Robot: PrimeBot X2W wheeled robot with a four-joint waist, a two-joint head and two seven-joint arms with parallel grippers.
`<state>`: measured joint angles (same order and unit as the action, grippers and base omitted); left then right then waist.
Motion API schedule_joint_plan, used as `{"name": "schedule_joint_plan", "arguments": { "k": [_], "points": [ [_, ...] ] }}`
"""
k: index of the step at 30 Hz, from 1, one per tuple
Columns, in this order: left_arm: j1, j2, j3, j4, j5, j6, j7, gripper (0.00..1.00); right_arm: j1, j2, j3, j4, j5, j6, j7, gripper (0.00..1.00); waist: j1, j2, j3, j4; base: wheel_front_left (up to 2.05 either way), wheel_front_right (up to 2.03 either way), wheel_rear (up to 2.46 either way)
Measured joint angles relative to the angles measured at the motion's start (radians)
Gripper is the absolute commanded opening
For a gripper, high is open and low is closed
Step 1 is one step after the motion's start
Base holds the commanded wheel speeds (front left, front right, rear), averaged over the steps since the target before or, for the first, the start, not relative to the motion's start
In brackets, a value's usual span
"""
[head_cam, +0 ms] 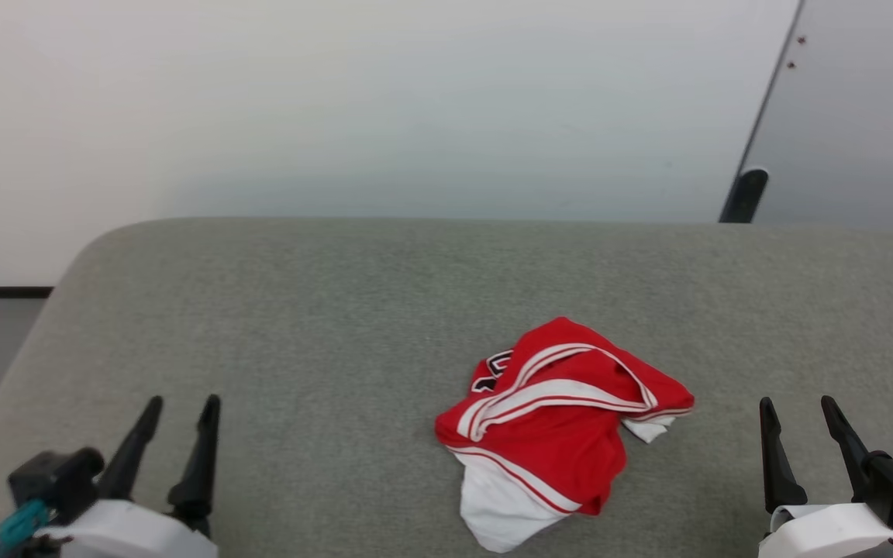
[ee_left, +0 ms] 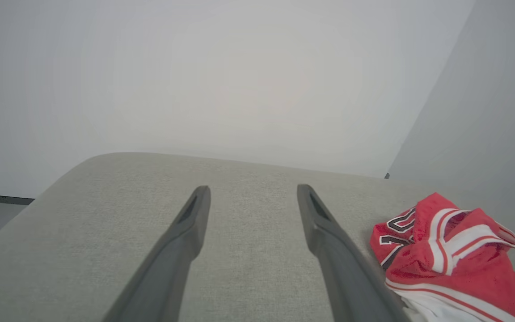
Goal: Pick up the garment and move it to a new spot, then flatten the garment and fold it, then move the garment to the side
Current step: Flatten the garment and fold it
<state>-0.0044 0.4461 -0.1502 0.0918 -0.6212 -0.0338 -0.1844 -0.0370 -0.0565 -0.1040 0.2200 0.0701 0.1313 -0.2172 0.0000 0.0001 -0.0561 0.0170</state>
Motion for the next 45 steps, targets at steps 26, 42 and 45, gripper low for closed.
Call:
{"name": "schedule_joint_plan", "arguments": {
  "k": [26,42,45],
  "points": [
    [-0.329,0.039,-0.265,-0.143,-0.369,0.188,1.165,1.0,-0.083,0.004,0.029,0.008,0.02,0.0,-0.014,1.0,0.0,0.0,0.116,-0.096,0.0,0.0,0.0],
    [-0.429,-0.01,-0.341,-0.048,-0.364,0.173,1.239,1.0,-0.158,0.004,0.051,0.036,0.058,0.0,-0.039,1.0,0.0,0.0,0.218,-0.172,0.0,0.0,0.0],
    [-0.43,-0.017,-0.347,-0.032,-0.364,0.169,1.239,1.0,-0.166,0.004,0.054,0.046,0.07,0.0,-0.04,1.0,0.0,0.0,0.235,-0.188,0.0,0.0,0.0]
  ]
}}
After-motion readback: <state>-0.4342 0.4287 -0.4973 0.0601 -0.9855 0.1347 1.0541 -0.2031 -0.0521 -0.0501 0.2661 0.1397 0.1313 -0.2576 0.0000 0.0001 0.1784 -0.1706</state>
